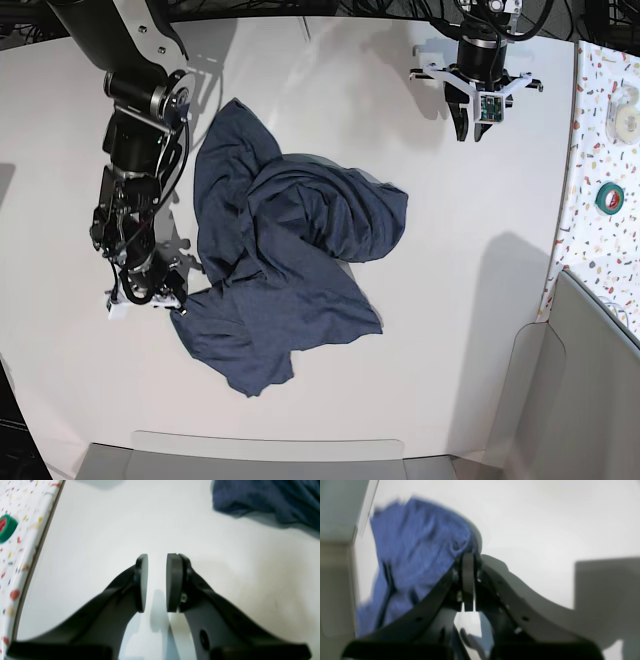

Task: Layout the t-shirt on the table in an organized manner, then fold the t-shirt properly
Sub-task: 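Reach the left gripper into the shirt bunch and grasp fabric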

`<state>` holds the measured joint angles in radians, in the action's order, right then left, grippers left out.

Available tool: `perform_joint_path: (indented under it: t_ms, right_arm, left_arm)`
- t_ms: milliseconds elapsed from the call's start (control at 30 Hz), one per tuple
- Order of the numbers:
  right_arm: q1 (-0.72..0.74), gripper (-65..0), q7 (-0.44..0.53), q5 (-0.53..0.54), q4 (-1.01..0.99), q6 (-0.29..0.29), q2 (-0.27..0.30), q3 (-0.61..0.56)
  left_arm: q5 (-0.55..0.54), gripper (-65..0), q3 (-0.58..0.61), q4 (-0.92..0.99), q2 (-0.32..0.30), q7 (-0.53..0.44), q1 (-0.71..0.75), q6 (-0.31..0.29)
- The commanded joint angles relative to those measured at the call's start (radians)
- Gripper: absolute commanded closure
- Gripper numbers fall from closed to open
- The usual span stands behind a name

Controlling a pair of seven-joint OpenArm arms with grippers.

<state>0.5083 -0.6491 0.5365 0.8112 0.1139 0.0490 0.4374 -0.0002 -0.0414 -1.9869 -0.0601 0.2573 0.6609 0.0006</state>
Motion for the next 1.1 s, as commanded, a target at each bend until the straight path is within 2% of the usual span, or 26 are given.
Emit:
perform_joint_path:
  t_ms: [0, 233, 367, 433, 567, 633, 700, 867, 967, 1067]
  right_arm:
    - [-0.061, -0.2, -0.079, 0.006, 0.041, -0.044, 0.005, 0.005]
    - [-0.311, -0.2, -0.231, 0.155, 0.434, -0.044, 0.076, 0.002]
    - [-0.417, -0.2, -0.248, 0.188, 0.623, -0.044, 0.119, 0.002]
    - [-0.468, -0.2, -0.248, 0.190, 0.710, -0.044, 0.130, 0.002]
    - [-0.555, -0.2, -0.249, 0.185, 0.854, -0.046, 0.142, 0.002]
    - [-0.581, -0.2, -0.249, 0.184, 0.902, -0.047, 0.142, 0.002]
    - [-0.597, -0.2, -0.249, 0.184, 0.926, -0.050, 0.144, 0.002]
    - [-0.607, -0.2, -0.249, 0.184, 0.930, -0.052, 0.173, 0.002]
    - [-0.610, -0.2, -0.249, 0.184, 0.930, -0.052, 0.174, -0.002]
    - [-0.612, -0.2, -0.249, 0.182, 0.925, -0.053, 0.171, -0.002]
  left_arm:
    - [-0.001, -13.0, -0.004, -0.022, -0.002, -0.029, 0.001, 0.005]
    - [-0.001, -12.9, 0.002, -0.038, -0.002, -0.029, -0.028, 0.003]
    - [-0.002, -12.9, 0.005, -0.079, -0.002, -0.028, -0.062, -0.003]
    - [-0.002, -12.9, 0.004, -0.088, -0.002, -0.028, -0.076, -0.049]
    - [-0.004, -12.9, 0.005, -0.093, 0.007, -0.016, -0.137, -0.189]
    - [-0.027, -12.9, 0.034, -0.093, 0.010, 0.040, -0.177, -0.241]
    - [-0.099, -12.9, 0.067, -0.093, 0.010, 0.150, -0.252, -0.278]
    - [-0.272, -13.1, 0.130, -0.091, 0.010, 0.472, -0.508, -0.284]
    - [-0.298, -13.2, 0.165, -0.090, 0.015, 0.603, -0.654, -0.284]
    - [-0.298, -13.7, 0.214, -0.065, 0.039, 0.670, -0.751, -0.284]
